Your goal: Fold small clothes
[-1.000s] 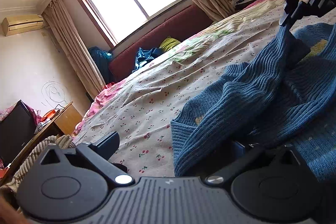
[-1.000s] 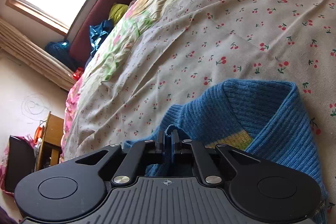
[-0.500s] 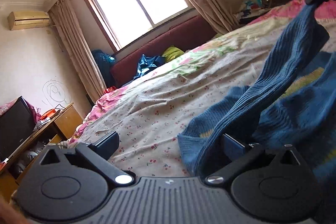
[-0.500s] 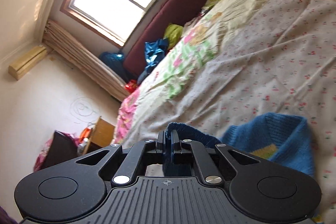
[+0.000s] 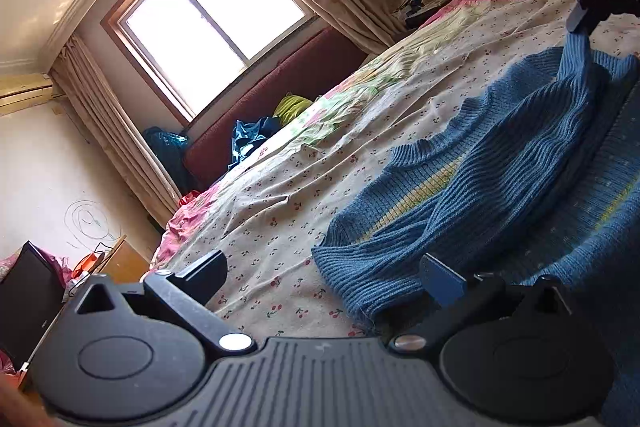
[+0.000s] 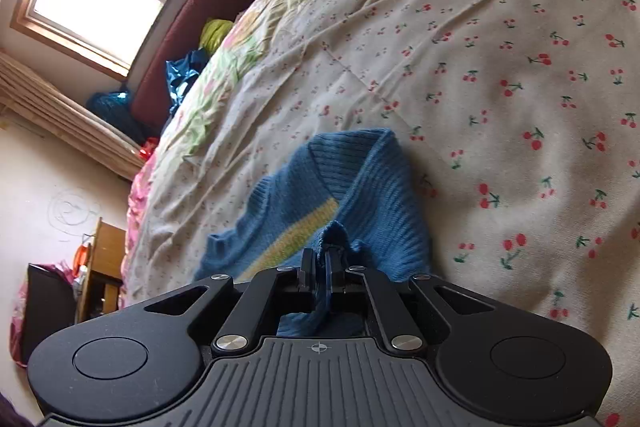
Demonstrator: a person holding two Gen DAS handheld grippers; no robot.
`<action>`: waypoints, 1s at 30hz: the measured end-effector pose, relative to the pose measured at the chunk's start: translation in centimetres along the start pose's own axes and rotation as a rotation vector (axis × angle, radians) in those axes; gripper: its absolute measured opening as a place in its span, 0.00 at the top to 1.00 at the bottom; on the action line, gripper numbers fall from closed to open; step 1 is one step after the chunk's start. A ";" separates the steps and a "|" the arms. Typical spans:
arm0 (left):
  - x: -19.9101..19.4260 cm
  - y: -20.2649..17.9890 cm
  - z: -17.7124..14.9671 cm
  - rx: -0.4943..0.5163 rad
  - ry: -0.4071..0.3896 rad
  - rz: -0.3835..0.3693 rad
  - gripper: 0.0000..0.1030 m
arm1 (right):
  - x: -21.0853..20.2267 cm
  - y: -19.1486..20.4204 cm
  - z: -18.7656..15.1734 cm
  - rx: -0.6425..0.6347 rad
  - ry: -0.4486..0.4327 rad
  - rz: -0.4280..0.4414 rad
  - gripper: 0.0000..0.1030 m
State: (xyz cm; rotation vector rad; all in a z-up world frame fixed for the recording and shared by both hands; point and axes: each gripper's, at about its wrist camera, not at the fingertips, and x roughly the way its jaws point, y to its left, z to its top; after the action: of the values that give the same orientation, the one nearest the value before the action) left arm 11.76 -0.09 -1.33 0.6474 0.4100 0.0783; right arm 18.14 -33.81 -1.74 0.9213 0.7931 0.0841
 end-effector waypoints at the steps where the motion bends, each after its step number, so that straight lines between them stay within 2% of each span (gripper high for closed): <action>1: 0.1 0.2 0.2 -0.008 -0.006 0.003 0.00 | -0.2 0.6 0.5 0.005 -0.002 0.027 0.95; 6: 0.0 0.9 0.9 -0.035 -0.041 0.005 0.00 | -3.6 4.4 2.3 -0.084 -0.108 0.141 0.96; 9: 0.7 0.2 0.4 -0.021 -0.017 -0.010 0.00 | -4.0 3.9 2.2 -0.143 -0.109 0.070 0.96; 12: 0.9 -0.5 -0.1 -0.014 0.015 -0.036 0.00 | -1.1 0.5 1.1 -0.108 0.004 -0.080 0.95; 13: 0.7 -0.6 -0.3 -0.012 0.016 -0.041 0.00 | -0.3 -0.6 0.7 -0.085 0.051 -0.092 0.94; 14: 0.6 -0.7 -0.4 -0.006 0.016 -0.044 0.00 | 0.2 -1.6 0.1 -0.046 0.081 -0.092 0.90; 17: 0.8 -0.8 -0.5 0.009 0.019 -0.044 0.00 | 0.4 -2.6 -0.7 0.022 0.084 -0.068 0.88; 18: 0.9 -0.8 -0.5 0.008 0.022 -0.044 0.00 | 0.4 -2.7 -0.8 0.038 0.078 -0.062 0.84; 25: 1.0 -0.7 -0.1 -0.024 0.017 -0.044 0.00 | 2.5 -2.3 -0.6 0.087 0.065 -0.069 0.71; 28: 1.1 -0.5 -0.1 -0.015 0.013 -0.041 0.00 | 3.2 -2.2 -0.9 0.101 0.044 -0.073 0.72; 29: 1.1 -0.4 -0.1 -0.011 0.009 -0.036 0.00 | 3.1 -1.9 -1.0 0.092 0.036 -0.079 0.75; 30: 1.1 -0.3 0.0 -0.009 0.004 -0.029 0.00 | 3.0 -1.7 -0.9 0.085 0.031 -0.073 0.84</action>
State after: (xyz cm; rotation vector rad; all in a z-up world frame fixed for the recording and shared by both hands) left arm 12.76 -0.13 -1.88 0.6322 0.4223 0.0539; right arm 19.24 -33.05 -5.00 0.9720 0.8641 0.0009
